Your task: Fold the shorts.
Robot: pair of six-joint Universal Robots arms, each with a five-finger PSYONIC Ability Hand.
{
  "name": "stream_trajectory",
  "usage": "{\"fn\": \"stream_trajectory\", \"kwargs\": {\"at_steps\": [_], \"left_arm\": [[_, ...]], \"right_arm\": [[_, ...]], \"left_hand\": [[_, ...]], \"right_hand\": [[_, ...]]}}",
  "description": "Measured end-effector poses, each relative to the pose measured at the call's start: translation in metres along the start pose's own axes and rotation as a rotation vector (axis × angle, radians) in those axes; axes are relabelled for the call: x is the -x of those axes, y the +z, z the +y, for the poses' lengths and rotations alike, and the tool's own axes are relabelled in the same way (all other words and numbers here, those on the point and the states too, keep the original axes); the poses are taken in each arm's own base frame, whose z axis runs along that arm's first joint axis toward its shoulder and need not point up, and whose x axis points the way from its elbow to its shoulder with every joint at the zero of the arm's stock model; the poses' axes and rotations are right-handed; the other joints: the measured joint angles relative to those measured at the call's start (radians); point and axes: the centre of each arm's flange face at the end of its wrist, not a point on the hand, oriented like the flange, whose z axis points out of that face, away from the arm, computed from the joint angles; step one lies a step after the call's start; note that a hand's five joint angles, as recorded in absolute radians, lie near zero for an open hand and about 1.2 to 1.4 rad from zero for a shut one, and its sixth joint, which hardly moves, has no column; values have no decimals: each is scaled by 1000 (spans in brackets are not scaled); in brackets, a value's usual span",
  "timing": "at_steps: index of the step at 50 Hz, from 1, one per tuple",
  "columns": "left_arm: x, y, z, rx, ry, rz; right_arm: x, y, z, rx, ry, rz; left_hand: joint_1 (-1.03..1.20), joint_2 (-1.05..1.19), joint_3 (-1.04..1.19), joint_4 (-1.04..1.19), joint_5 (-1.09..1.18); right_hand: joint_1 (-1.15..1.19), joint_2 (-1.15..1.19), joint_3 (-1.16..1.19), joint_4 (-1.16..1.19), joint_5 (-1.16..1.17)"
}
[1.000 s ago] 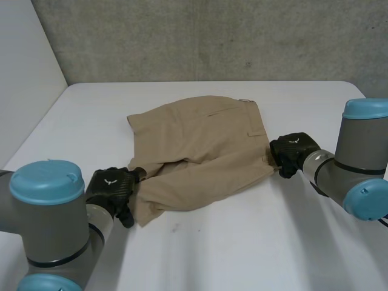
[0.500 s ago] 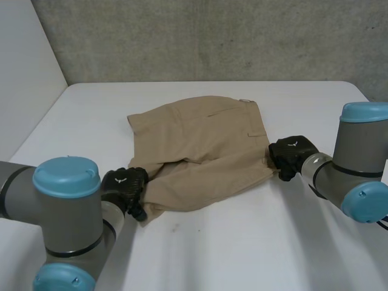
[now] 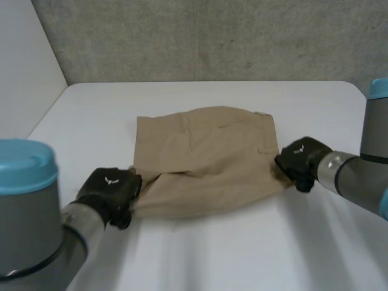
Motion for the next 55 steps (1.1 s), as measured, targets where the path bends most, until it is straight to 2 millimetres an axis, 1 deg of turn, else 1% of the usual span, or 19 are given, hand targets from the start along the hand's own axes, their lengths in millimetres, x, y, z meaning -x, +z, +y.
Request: {"fn": "stream_trajectory", "kwargs": {"at_steps": [6,9,12,15,16,17,18,19,20,21,22,25,26,34,35,36,40,44,55], "left_arm": [[-3,-35,8,45,157,46],[-4,-38,9,52,173,52],[-10,-47,19,97,219,91],[-14,-46,23,117,233,105],[-15,-44,24,121,236,107],[-15,-44,24,121,236,107],[-17,-35,26,129,240,110],[-18,-32,26,131,241,109],[-19,-29,26,133,242,108],[-20,-23,26,133,243,106],[-20,-20,25,132,243,104],[-20,-11,18,112,239,94],[-19,-9,13,94,235,87],[2,1,-51,-138,166,-13],[2,1,-51,-138,166,-13],[9,6,-65,-193,150,-42],[16,21,-82,-257,132,-79],[23,65,-95,-295,114,-120],[29,169,-85,-281,91,-132]], "right_arm": [[18,-37,11,105,-139,-123],[20,-41,12,114,-155,-137],[31,-56,17,127,-194,-204],[36,-60,19,119,-198,-233],[37,-60,20,115,-196,-240],[37,-60,20,115,-196,-240],[40,-59,21,107,-185,-257],[40,-59,21,106,-182,-260],[41,-58,22,103,-175,-265],[41,-57,22,102,-173,-265],[40,-54,22,94,-161,-262],[31,-46,17,60,-135,-214],[24,-43,13,39,-118,-180],[-43,-33,-34,-200,119,92],[-43,-33,-34,-200,119,92],[-53,-29,-41,-235,165,119],[-65,-13,-46,-270,226,138],[-75,28,-44,-291,291,152],[-76,110,-26,-334,401,155]], "left_hand": [[0,0,0,0,0],[0,0,0,0,0],[0,2,0,0,0],[-5,-8,-6,-7,-3],[-77,-126,-106,-111,-64],[-77,-126,-106,-111,-64],[-467,-454,-443,-454,-397],[-566,-538,-526,-540,-481],[-636,-622,-609,-603,-544],[-825,-808,-786,-806,-750],[-825,-808,-786,-806,-750],[-843,-865,-851,-870,-827],[-843,-865,-851,-870,-827],[-843,-865,-851,-870,-827],[-843,-865,-851,-870,-827],[-843,-865,-851,-870,-827],[-843,-865,-851,-870,-827],[-843,-865,-851,-870,-827],[-840,-864,-851,-868,-824]], "right_hand": [[0,0,0,0,0],[1,0,0,0,0],[47,0,0,0,26],[51,0,0,0,29],[51,0,0,0,29],[51,0,0,0,29],[5,-60,-61,-64,-25],[5,-60,-61,-64,-25],[-116,-183,-184,-188,-135],[-116,-183,-184,-188,-135],[-116,-183,-184,-188,-135],[-116,-183,-184,-188,-135],[-458,-606,-632,-631,-575],[-458,-606,-632,-631,-575],[-458,-606,-632,-631,-575],[-458,-606,-632,-631,-575],[-458,-606,-632,-631,-575],[-458,-606,-632,-631,-575],[-507,-679,-689,-691,-630]]}}
